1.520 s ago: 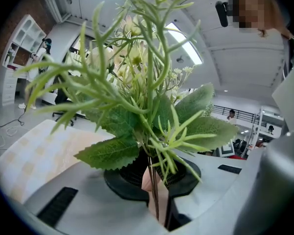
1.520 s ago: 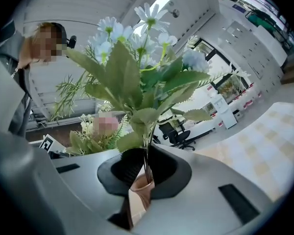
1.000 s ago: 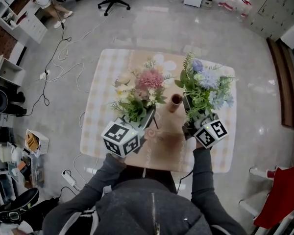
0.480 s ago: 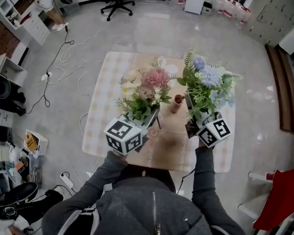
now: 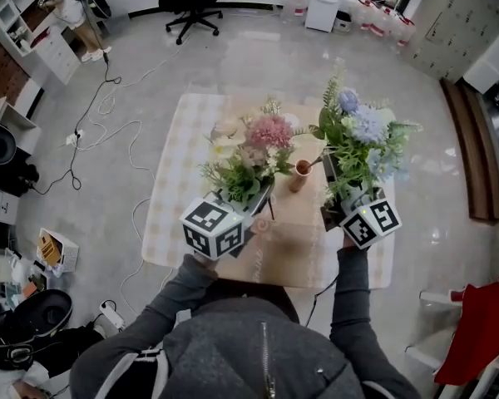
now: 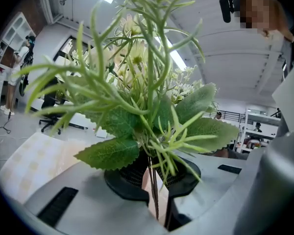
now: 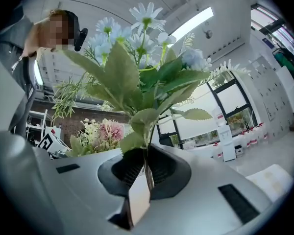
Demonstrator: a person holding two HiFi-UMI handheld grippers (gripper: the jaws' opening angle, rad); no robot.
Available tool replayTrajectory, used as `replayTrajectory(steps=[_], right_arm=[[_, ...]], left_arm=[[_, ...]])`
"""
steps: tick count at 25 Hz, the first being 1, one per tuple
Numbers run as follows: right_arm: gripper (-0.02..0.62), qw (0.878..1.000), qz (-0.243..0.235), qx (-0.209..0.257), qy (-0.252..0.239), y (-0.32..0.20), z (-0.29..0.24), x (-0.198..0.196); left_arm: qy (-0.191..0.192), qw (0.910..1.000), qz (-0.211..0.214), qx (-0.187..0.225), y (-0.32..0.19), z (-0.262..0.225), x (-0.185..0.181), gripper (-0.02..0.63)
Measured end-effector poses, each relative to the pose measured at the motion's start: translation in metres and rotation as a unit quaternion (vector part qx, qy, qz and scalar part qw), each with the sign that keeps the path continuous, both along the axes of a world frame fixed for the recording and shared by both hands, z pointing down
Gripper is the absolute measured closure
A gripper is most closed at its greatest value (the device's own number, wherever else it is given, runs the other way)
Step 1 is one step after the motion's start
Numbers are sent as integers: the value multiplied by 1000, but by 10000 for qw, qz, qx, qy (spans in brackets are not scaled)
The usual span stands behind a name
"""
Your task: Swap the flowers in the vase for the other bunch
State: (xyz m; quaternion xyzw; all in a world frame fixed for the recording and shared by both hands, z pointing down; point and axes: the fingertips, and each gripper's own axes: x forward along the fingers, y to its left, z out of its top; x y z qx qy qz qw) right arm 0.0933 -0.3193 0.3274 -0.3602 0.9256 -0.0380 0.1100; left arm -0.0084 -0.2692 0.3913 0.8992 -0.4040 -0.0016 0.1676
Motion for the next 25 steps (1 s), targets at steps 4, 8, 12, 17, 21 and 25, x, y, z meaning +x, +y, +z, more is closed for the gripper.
replayTrajectory(steps=[4, 8, 12, 17, 21, 25], right_arm=[[566, 9997, 102, 109, -178, 11, -19, 8], [566, 9992, 194, 276, -227, 24, -39, 13], [566, 9990, 338, 260, -160, 36, -45, 20], [566, 9981, 602, -43, -90, 48, -26, 32], [566, 9957, 826, -383, -181, 57, 3, 43], [566, 9928, 1014, -607, -173, 64, 27, 48]], left_arm=[[13, 10000, 61, 28, 3, -3, -2, 563], [43, 9999, 128, 35, 4, -3, -3, 563], [92, 9998, 190, 8, 4, -2, -3, 563], [139, 9995, 255, -90, 2, 4, 0, 561], [190, 9992, 298, -208, 1, 15, 1, 561], [225, 9987, 341, -297, 1, 24, 3, 561]])
